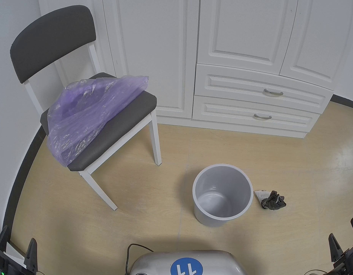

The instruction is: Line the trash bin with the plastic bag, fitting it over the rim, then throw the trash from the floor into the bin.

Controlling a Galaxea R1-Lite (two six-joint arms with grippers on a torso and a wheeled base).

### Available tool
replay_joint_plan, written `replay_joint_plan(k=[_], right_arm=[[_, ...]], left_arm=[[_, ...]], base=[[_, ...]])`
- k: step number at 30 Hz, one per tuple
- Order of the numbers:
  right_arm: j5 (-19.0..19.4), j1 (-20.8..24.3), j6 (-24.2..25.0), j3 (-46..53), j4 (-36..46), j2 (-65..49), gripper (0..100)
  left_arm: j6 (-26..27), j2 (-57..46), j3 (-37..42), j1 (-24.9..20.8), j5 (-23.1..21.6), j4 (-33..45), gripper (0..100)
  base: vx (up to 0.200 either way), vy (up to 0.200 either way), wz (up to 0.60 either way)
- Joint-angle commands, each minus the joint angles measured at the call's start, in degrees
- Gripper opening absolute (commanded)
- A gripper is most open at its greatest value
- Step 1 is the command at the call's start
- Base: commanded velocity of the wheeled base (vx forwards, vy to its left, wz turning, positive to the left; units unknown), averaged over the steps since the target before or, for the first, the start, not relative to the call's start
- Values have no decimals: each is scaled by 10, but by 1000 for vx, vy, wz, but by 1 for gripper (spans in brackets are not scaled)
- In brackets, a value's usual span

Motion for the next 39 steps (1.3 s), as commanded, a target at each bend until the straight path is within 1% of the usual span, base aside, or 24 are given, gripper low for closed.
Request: replay_joint_plan(k=[1,5,6,8,10,13,15,17,18,20,24,25,26,27,28,29,31,32,33,34,35,36,37,39], right_arm=[[0,0,-1,10,0,-8,100],[-2,-1,-4,10,1,-8,100],[8,-1,-24,9,1,-8,100],[14,0,-33,9,2,-9,100],[14,-1,-34,10,1,-9,100],[14,-1,-33,9,0,-9,100],[16,-1,-31,10,-2,-9,100],[14,0,-19,10,-2,-9,100],[8,1,11,9,-2,-9,100],[3,1,9,10,-2,-9,100],[4,0,-3,7,-10,-9,100],[14,0,-3,-6,-47,-9,100],[39,1,-2,-26,-95,-9,100],[75,2,2,-40,-132,-1,100],[104,2,2,-46,-138,6,100],[118,1,2,-47,-128,15,100],[120,2,4,-51,-107,40,100],[122,4,10,-52,-91,70,100],[122,6,19,-57,-89,91,100],[124,10,31,-69,-88,123,100],[125,16,41,-89,-88,167,100],[124,20,48,-112,-90,210,100],[123,21,53,-139,-91,254,100],[122,20,60,-208,-92,357,100]], left_arm=[[-1,-8,10,0,1,0,100],[2,-8,10,1,-1,0,100],[15,-8,10,1,-5,1,100],[32,-8,10,1,-10,1,100],[45,-8,10,1,-30,0,100],[46,-9,10,1,-32,1,100],[44,-9,10,2,-32,-1,100],[34,-9,10,2,-28,1,100],[1,-9,10,2,-12,1,100],[-15,-9,10,2,3,0,100],[-13,-9,10,2,8,-4,100],[-8,-8,10,3,9,-4,100],[-4,-8,10,3,9,-6,100],[-4,-8,10,3,9,-6,100],[-4,-8,10,3,9,-6,100],[-3,-9,10,2,7,-10,100],[-10,-8,-1,2,1,-34,100],[-20,0,-36,-2,-25,-72,100],[-27,11,-54,-5,-49,-87,100],[-28,29,-71,-11,-81,-88,100],[-26,47,-77,-11,-102,-86,100],[-20,66,-82,-9,-114,-85,100],[-9,88,-87,-7,-119,-84,100],[14,171,-106,-8,-115,-88,100]], base=[[0,0,0],[0,0,0],[0,0,0],[0,0,0],[0,0,0],[0,0,0],[0,0,0],[0,0,0],[0,0,0],[0,0,0],[0,0,0],[0,0,0],[0,0,0],[0,0,0],[0,0,0],[0,0,0],[0,0,0],[0,0,0],[0,0,0],[0,0,0],[0,0,0],[0,0,0],[0,0,0],[0,0,0]])
